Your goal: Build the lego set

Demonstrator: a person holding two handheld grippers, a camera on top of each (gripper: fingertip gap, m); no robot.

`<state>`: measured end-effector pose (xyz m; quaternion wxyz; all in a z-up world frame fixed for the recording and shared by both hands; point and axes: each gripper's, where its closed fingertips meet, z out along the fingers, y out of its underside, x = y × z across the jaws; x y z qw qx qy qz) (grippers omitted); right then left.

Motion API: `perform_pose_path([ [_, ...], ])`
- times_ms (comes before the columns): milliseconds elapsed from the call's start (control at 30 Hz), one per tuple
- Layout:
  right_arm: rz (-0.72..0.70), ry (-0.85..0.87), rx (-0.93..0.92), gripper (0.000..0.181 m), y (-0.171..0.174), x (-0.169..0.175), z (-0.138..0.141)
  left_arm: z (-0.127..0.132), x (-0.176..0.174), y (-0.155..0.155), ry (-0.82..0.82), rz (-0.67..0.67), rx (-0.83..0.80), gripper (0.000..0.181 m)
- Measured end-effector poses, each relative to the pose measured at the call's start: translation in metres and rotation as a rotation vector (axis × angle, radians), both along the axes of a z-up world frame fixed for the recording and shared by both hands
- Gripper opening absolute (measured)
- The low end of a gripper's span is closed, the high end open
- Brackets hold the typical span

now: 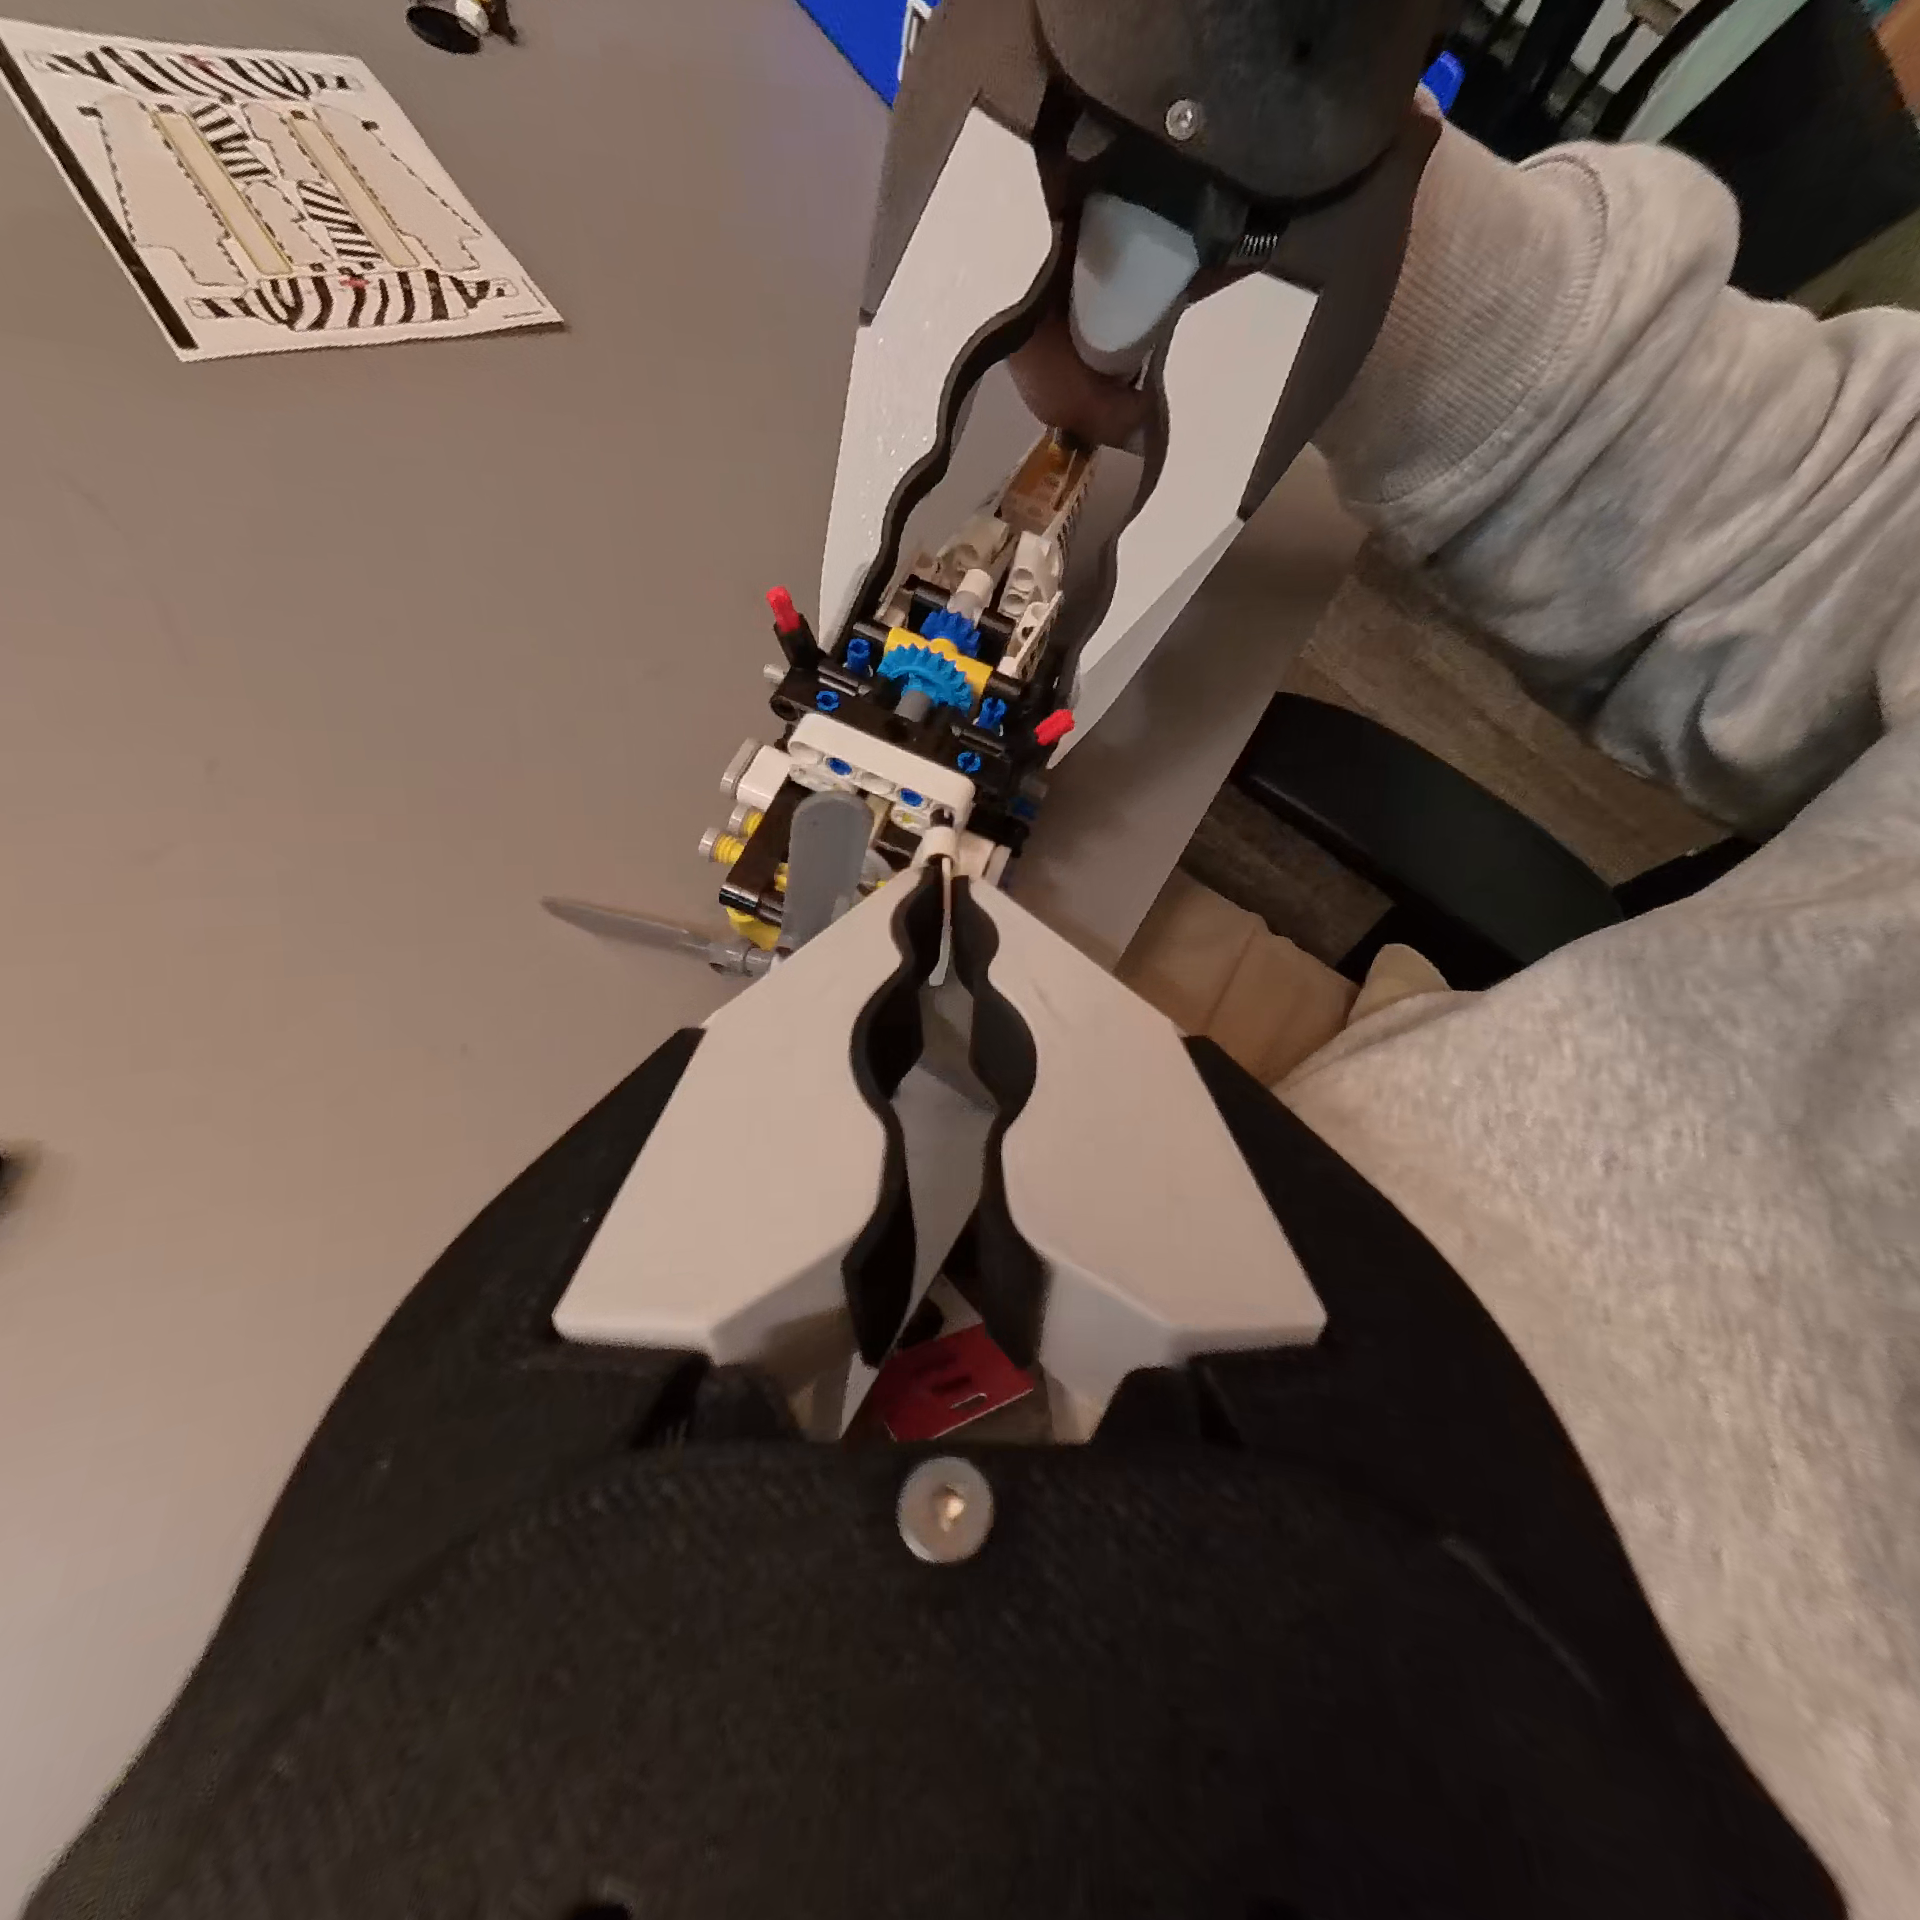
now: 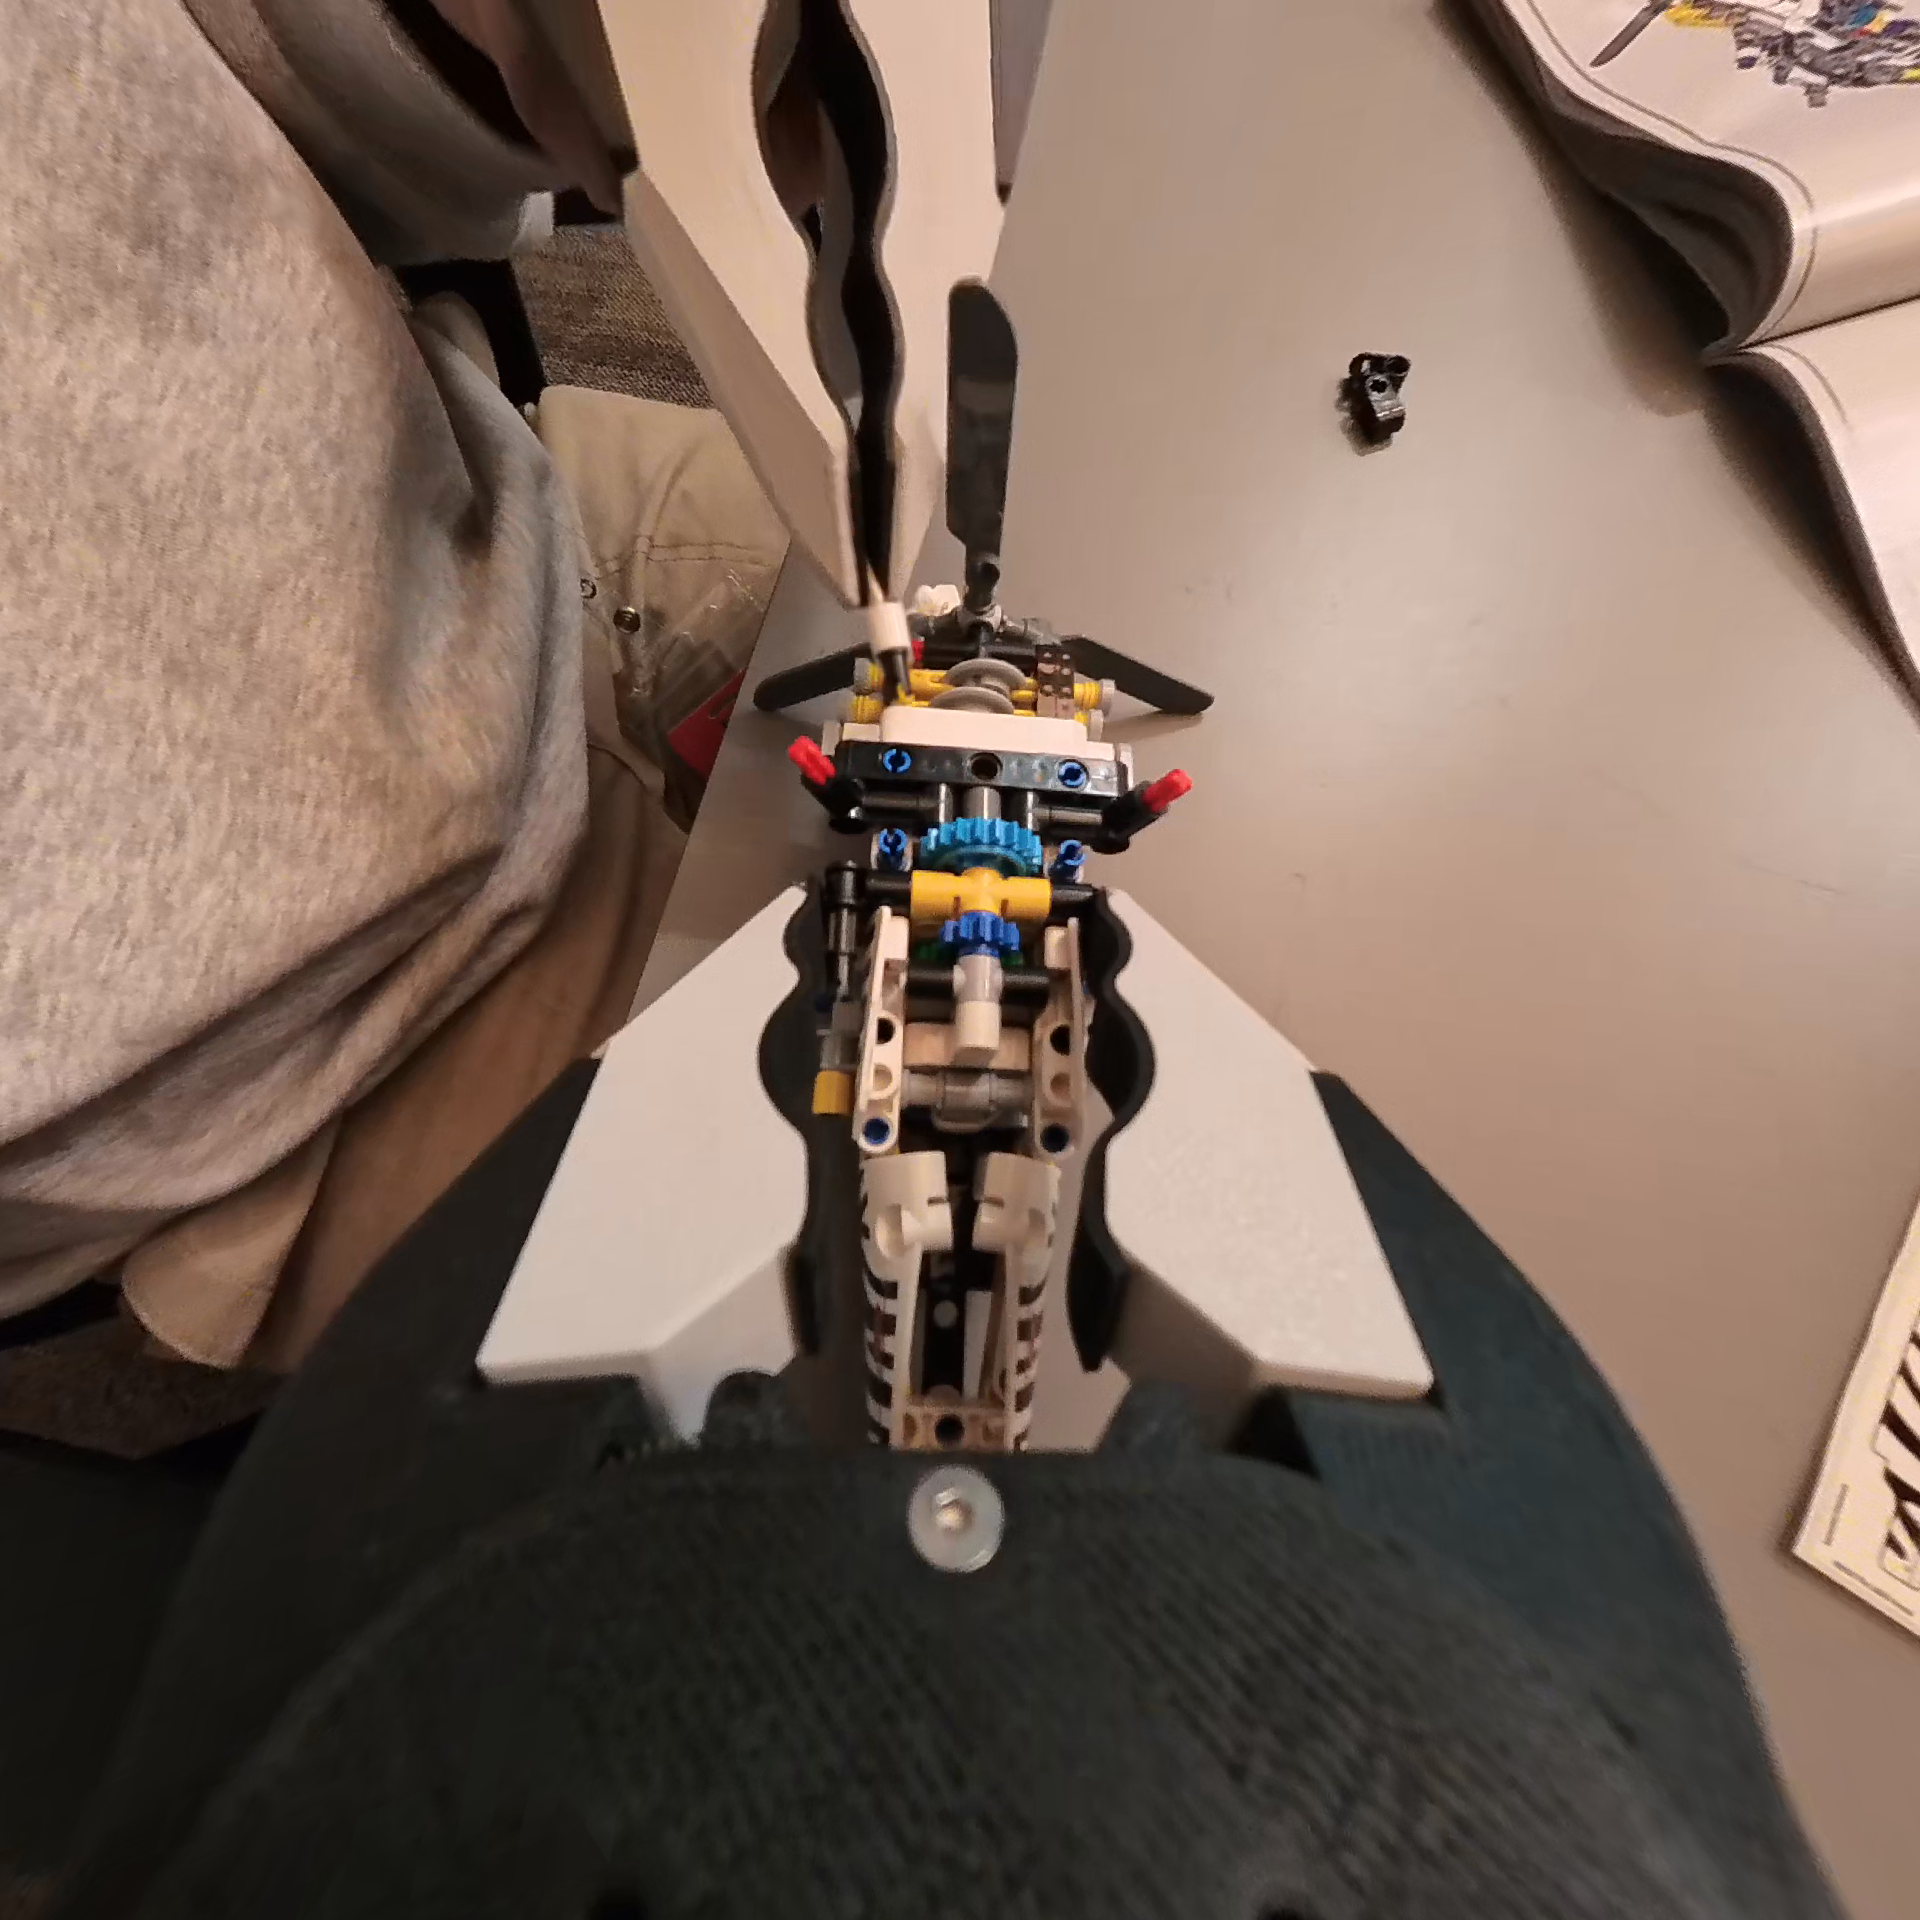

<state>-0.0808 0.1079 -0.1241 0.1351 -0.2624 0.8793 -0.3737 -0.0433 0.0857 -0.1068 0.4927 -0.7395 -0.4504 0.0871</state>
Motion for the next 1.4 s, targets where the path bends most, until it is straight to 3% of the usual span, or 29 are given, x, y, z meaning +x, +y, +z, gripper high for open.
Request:
perform_pose_path([
  [333,-0.005,-0.005,-0.014,0.049,0.000,-0.001,-0.001,-0.005,0.001,0.003,0.047,-0.068,0.060,0.000],
  [567,0.024,-0.032,0.017,0.049,-0.001,-0.003,-0.001,-0.002,0.004,0.005,0.079,-0.164,0.196,0.000],
  [700,0.023,-0.043,0.016,0.049,-0.001,-0.005,-0.001,0.006,0.001,0.001,0.084,-0.143,0.266,0.000],
  [967,0.007,-0.033,0.003,0.049,-0.001,-0.008,-0.002,-0.003,-0.001,0.002,0.059,-0.086,0.210,0.000],
  [1300,-0.004,-0.037,0.001,0.049,-0.002,-0.010,-0.003,0.004,0.010,-0.006,0.123,-0.061,0.365,0.000],
  [1400,-0.030,-0.009,-0.023,0.060,-0.005,-0.013,0.000,0.001,0.013,-0.007,0.107,-0.055,0.370,0.000],
])
